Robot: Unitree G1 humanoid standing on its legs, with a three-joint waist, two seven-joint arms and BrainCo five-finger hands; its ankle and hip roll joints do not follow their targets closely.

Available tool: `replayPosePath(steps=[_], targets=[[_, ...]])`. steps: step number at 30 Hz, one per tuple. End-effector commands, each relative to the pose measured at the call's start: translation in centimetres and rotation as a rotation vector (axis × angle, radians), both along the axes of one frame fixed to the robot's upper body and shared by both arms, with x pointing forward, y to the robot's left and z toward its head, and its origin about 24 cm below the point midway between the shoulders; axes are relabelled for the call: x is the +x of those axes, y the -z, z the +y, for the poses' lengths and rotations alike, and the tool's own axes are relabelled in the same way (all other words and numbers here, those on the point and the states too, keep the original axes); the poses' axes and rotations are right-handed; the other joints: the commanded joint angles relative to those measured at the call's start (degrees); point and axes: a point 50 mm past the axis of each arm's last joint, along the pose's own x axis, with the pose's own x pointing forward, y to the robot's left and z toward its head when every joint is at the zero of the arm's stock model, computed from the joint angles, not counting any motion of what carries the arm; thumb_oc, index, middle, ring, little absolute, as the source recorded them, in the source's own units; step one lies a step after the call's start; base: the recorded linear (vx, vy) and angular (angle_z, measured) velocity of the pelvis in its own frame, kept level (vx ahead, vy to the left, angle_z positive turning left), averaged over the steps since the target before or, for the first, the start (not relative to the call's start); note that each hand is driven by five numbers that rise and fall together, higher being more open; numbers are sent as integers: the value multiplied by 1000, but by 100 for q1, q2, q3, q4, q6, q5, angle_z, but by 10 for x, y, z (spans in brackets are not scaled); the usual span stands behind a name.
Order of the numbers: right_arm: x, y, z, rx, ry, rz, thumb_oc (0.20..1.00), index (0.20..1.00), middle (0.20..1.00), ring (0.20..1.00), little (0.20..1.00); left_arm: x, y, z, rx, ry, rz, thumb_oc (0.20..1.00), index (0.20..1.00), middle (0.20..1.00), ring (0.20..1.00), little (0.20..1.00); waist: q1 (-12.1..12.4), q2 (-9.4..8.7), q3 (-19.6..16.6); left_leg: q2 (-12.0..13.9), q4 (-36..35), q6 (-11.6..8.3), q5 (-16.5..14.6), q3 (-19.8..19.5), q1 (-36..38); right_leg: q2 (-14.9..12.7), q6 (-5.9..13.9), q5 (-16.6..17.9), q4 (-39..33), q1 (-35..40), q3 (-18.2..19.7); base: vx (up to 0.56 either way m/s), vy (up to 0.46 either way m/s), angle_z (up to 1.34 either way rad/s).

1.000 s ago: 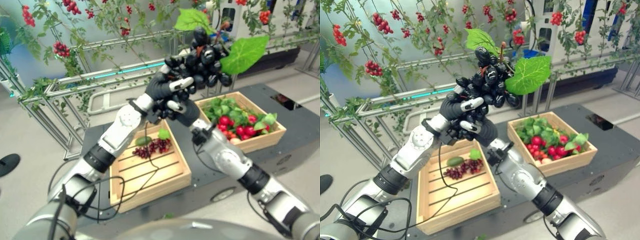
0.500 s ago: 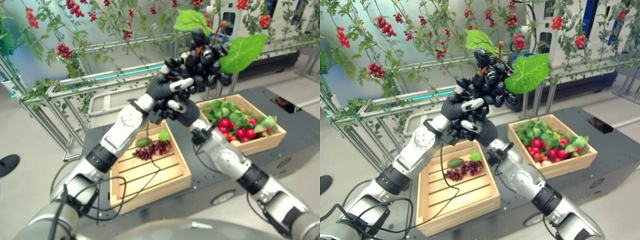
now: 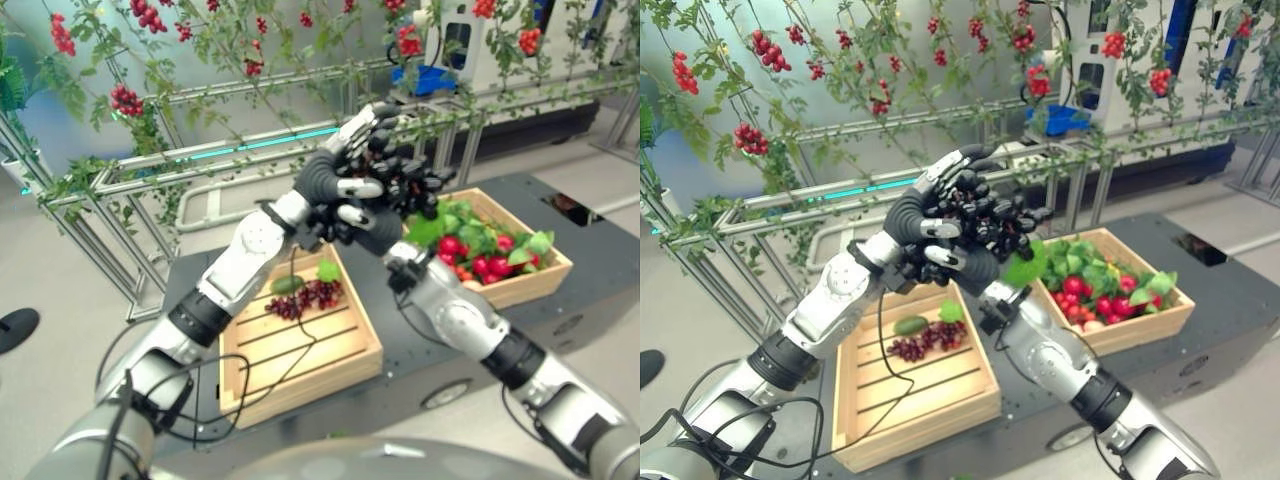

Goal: Pick up the fruits from the basket on one side to the basket on the other side

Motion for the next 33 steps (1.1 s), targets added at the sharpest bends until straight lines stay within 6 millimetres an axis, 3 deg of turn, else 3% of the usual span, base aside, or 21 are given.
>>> replayPosePath(steps=[1,10,33], targets=[[-26,-75,13,191,-172,-359,200,200,200,200,200,4,-10,7,0,13,-22,1000,1000,1000,1000,1000,-230,-439,277,-154,450,148,-715,-48,159,-296,622,415,-689,382,-85,0,0,0],[-26,-60,-19,197,-71,-308,200,200,200,200,200,6,-8,27,-10,-39,-13,1000,1000,1000,1000,1000,-289,-440,276,-147,442,139,-704,-41,138,-287,650,413,-669,341,-73,-1,-1,0],[-25,-51,-100,189,293,-321,200,200,200,200,200,6,-8,66,-46,-155,-18,1000,1000,1000,1000,1000,-410,-408,253,-145,437,142,-736,-13,154,-273,690,404,-635,311,-53,0,0,0]])
